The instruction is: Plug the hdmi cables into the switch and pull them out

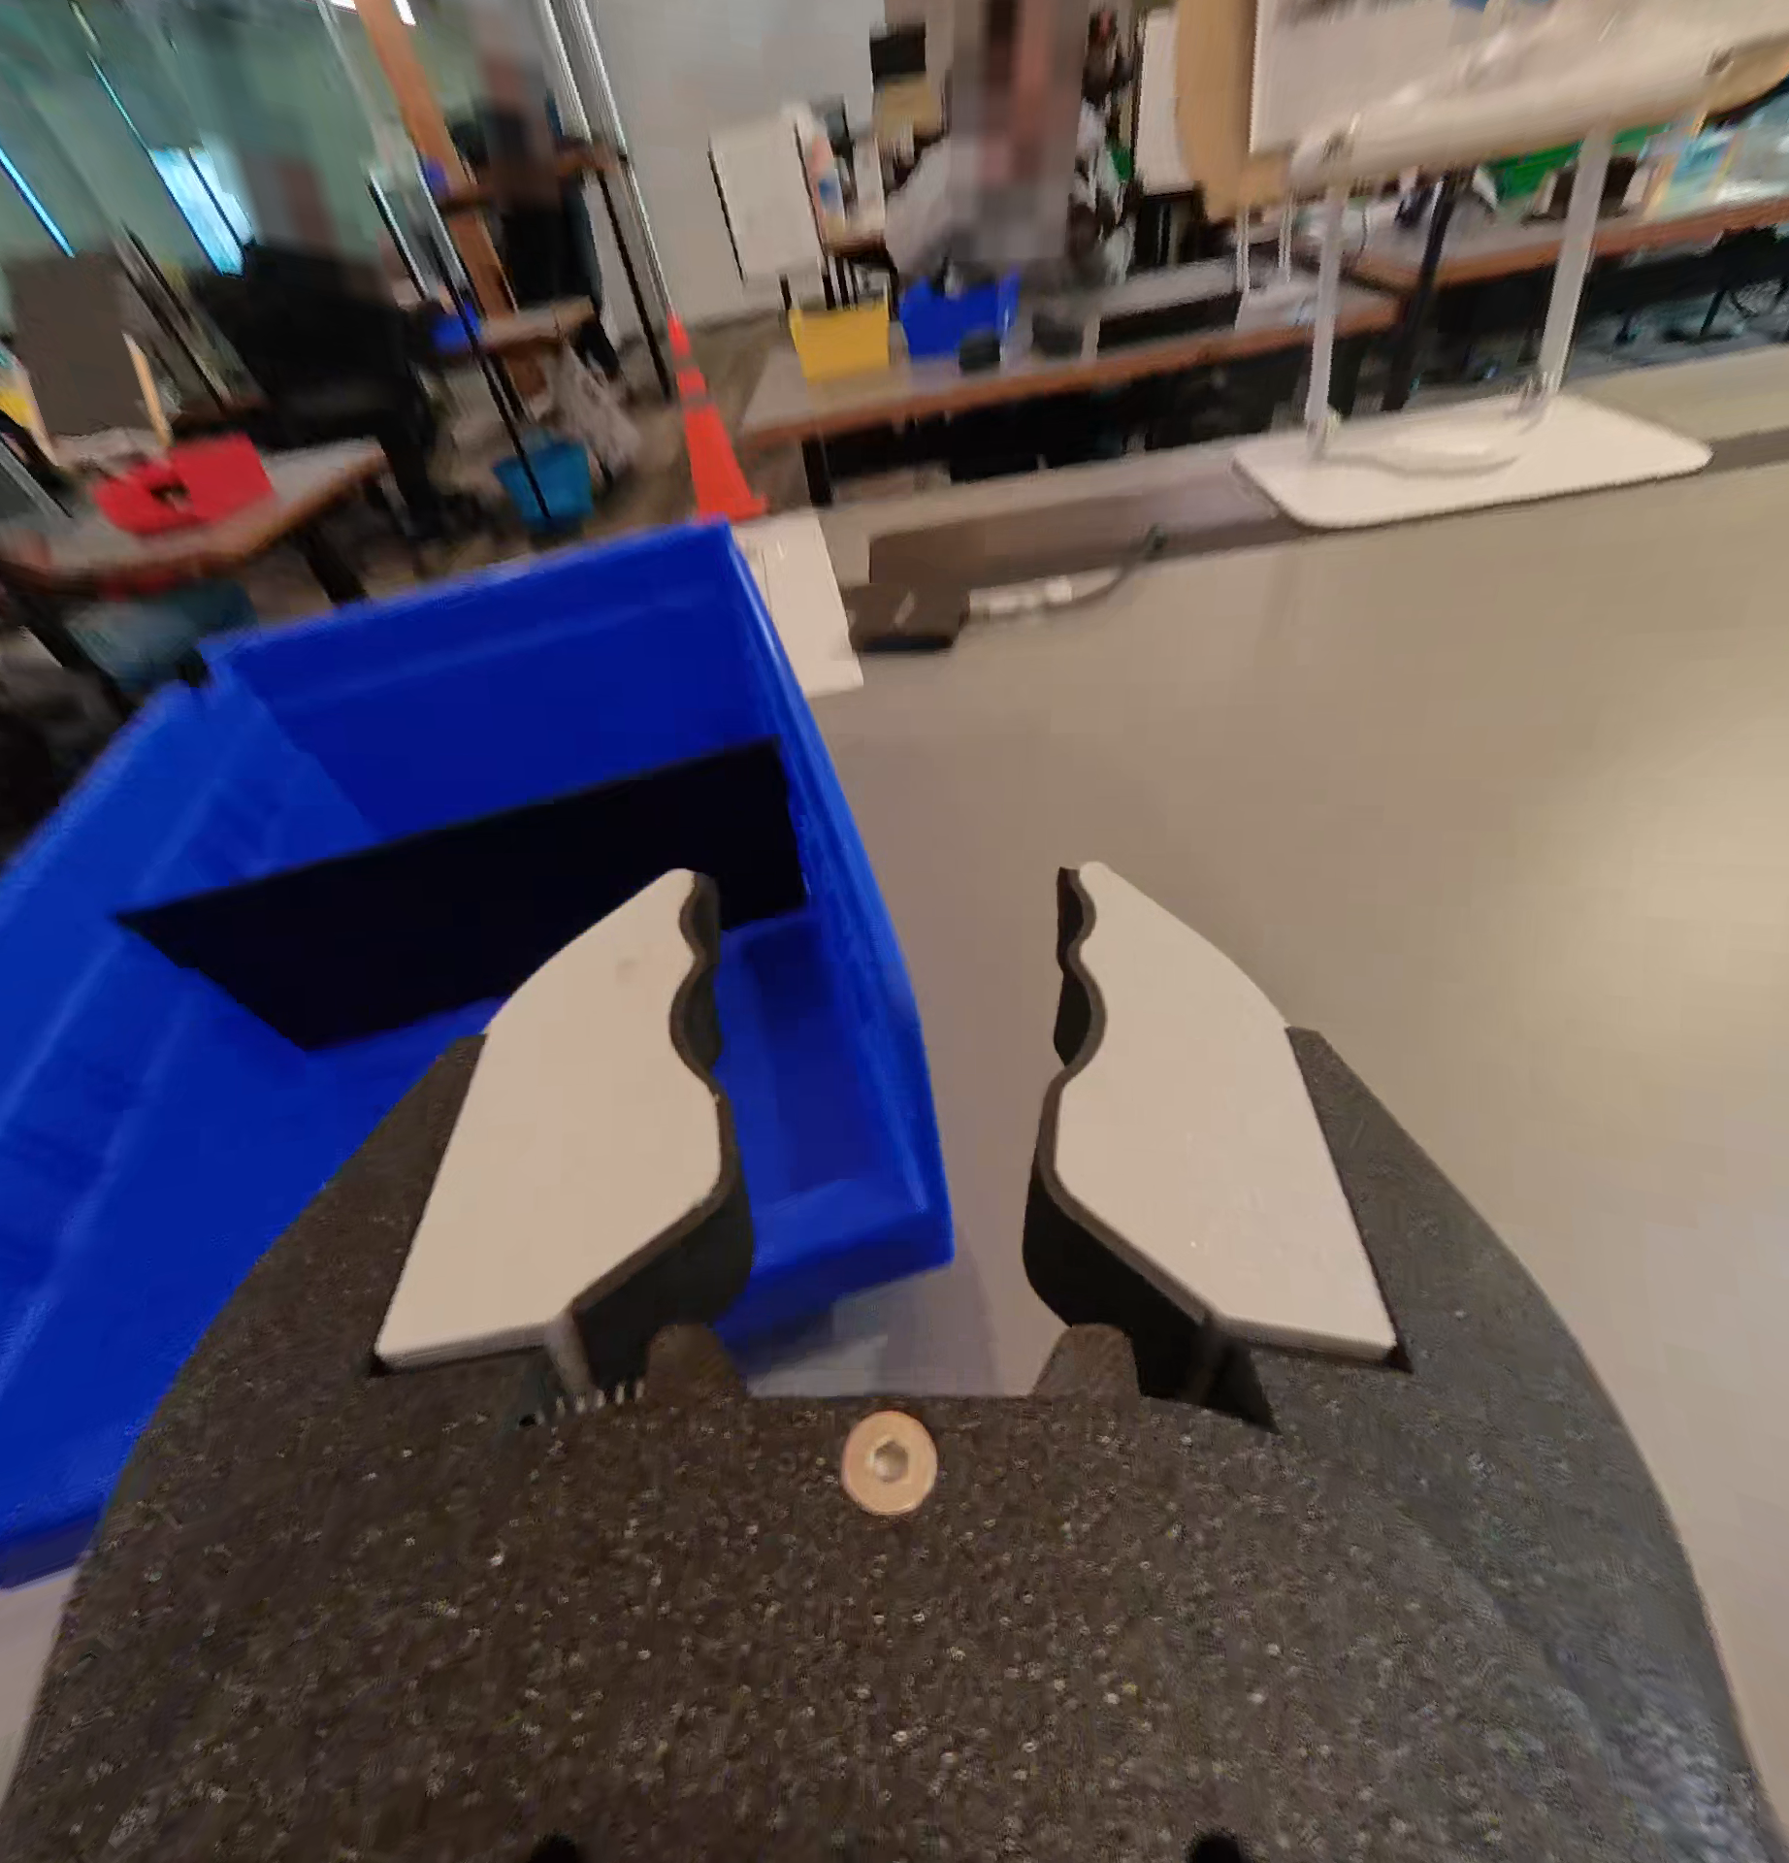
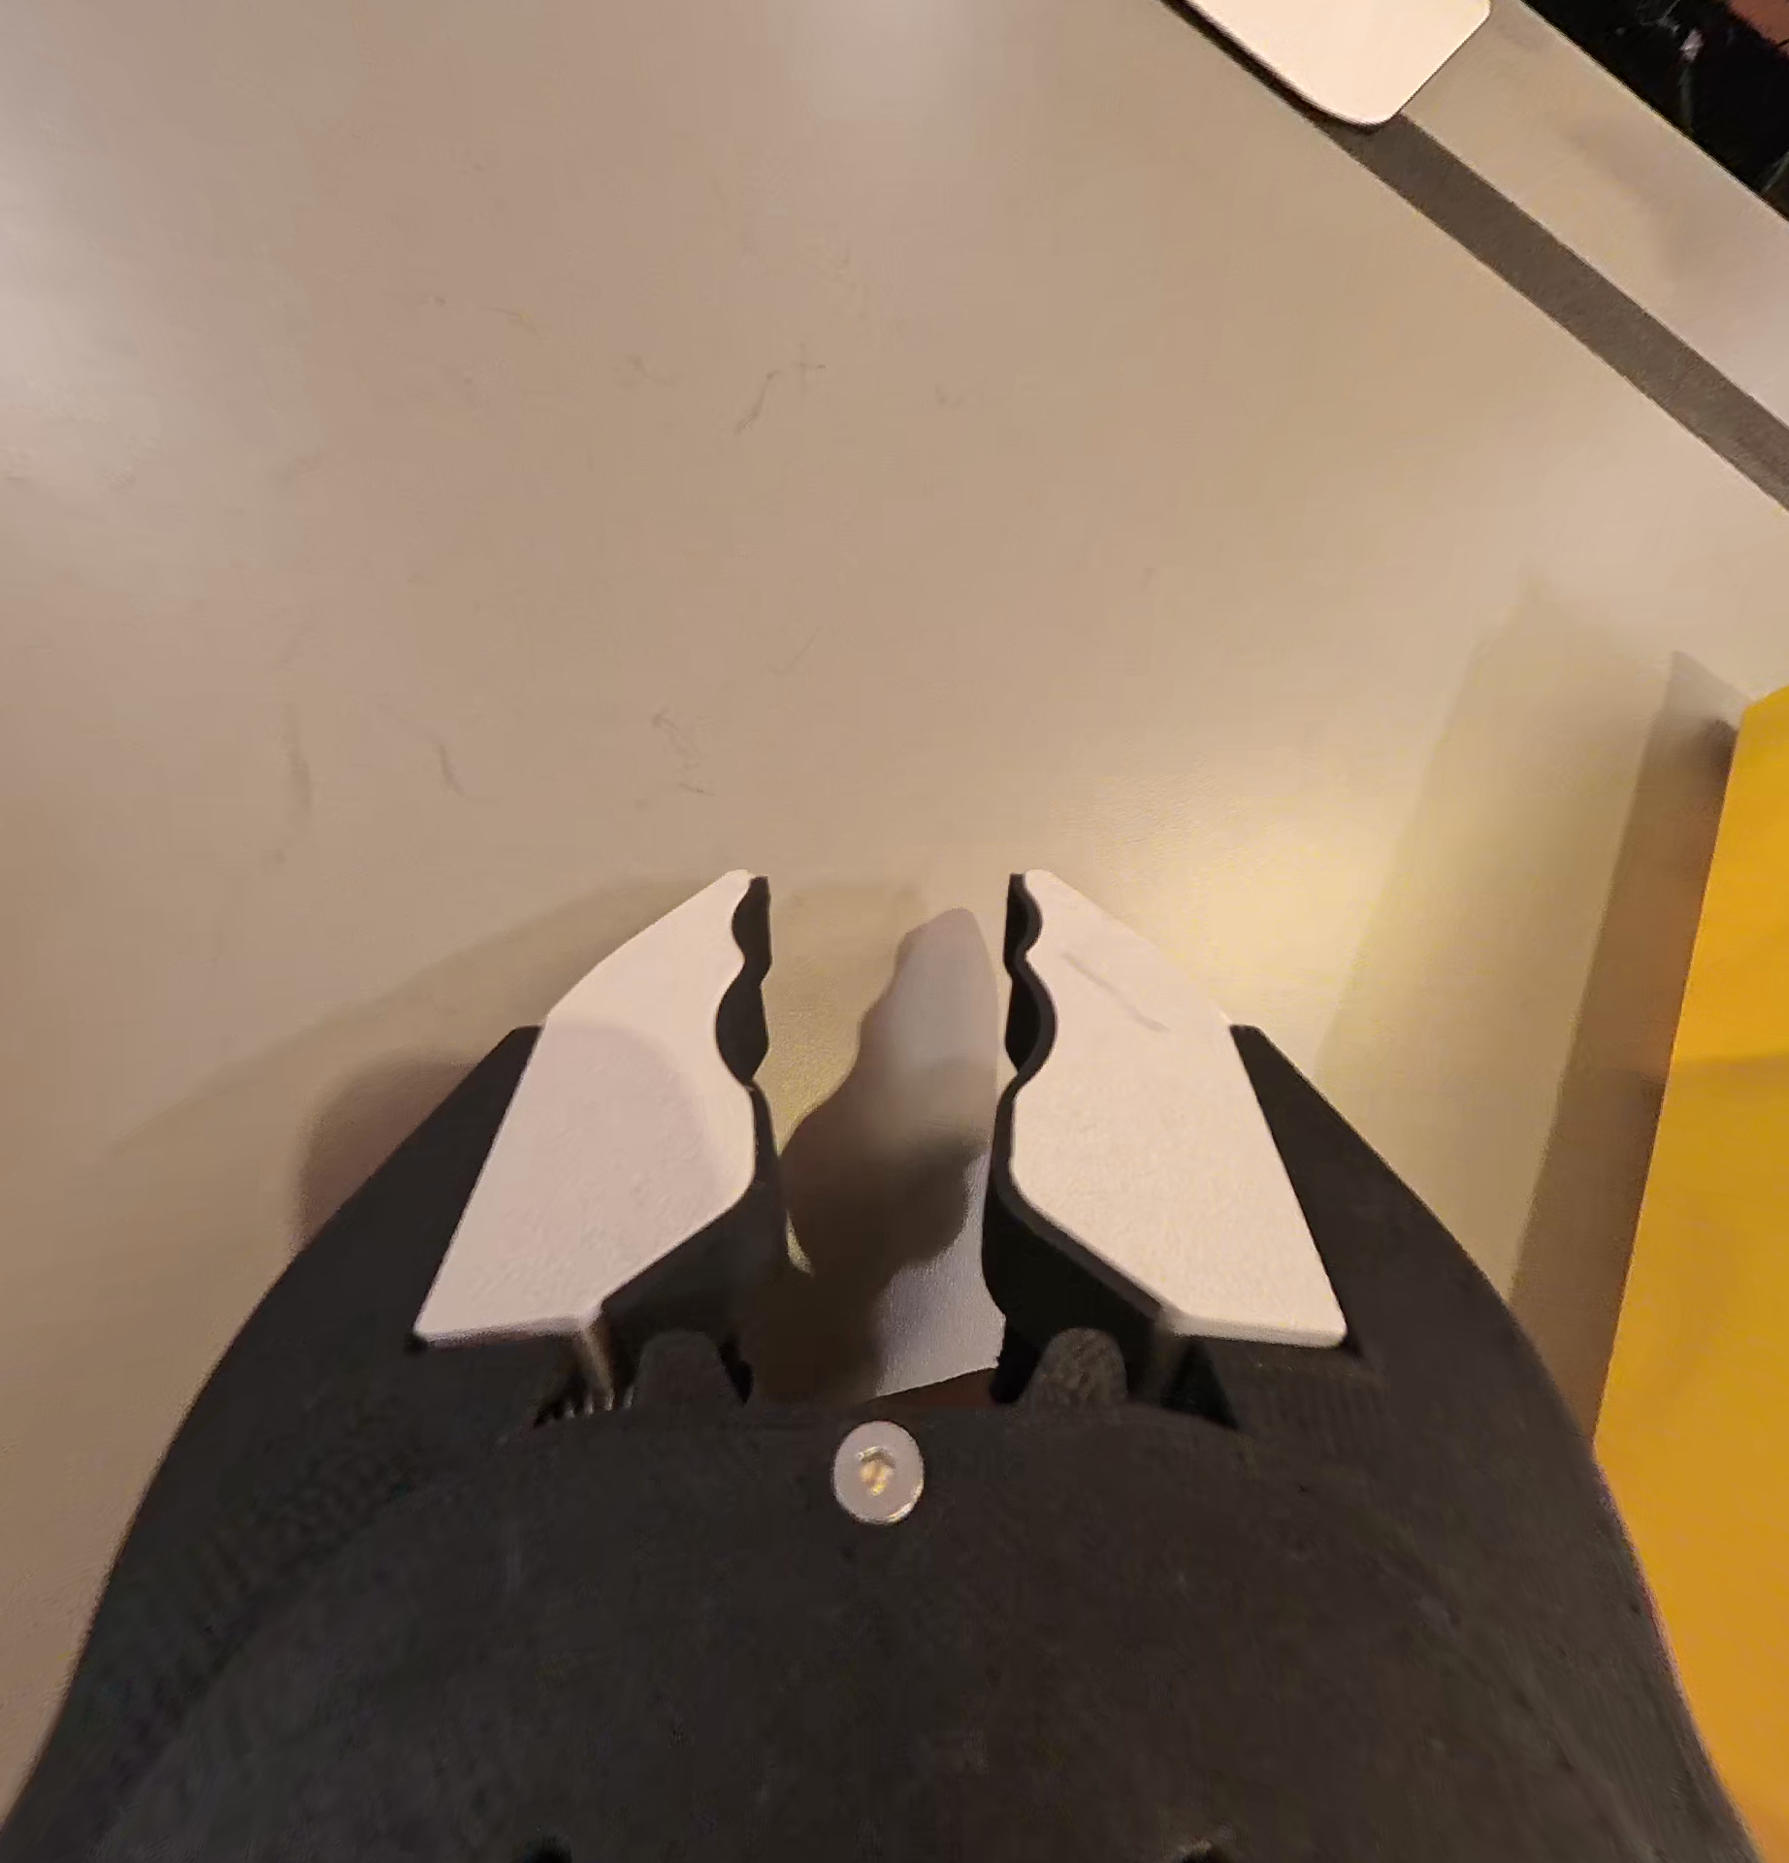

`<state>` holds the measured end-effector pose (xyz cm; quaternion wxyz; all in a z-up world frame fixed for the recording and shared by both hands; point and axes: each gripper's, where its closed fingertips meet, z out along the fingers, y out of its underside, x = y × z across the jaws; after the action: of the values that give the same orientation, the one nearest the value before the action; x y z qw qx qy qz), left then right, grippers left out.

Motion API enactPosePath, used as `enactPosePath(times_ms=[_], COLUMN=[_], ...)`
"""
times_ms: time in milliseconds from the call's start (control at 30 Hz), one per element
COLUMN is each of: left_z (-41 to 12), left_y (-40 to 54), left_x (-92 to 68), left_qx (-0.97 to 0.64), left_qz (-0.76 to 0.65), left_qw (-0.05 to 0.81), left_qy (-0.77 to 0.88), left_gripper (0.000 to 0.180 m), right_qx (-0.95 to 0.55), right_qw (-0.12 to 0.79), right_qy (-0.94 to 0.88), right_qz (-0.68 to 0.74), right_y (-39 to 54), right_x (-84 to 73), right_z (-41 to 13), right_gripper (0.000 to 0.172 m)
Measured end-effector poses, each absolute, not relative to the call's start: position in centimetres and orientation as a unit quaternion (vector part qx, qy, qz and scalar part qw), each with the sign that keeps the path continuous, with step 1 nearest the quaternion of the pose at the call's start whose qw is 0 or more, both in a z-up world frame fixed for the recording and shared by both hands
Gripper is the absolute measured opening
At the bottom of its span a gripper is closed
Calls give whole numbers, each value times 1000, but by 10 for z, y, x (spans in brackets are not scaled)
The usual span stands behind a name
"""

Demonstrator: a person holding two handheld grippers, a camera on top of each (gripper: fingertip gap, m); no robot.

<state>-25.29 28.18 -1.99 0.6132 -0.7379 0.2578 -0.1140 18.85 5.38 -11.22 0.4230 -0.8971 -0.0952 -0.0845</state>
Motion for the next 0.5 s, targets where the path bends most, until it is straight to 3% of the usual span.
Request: enactPosePath(times_ms=[133,500], left_z=[-53,-53], left_y=[287,290], left_x=[-255,-257], left_qx=[-777,-778], left_qz=[-138,-132], left_qw=[564,563], left_qy=[243,247], left_gripper=[57,22], right_qx=[-887,-808], right_qw=[440,522], right_qy=[-93,15], right_qz=[-102,-272], right_y=[50,-43], right_x=[191,249], right_z=[-106,-39], right_gripper=[45,54])
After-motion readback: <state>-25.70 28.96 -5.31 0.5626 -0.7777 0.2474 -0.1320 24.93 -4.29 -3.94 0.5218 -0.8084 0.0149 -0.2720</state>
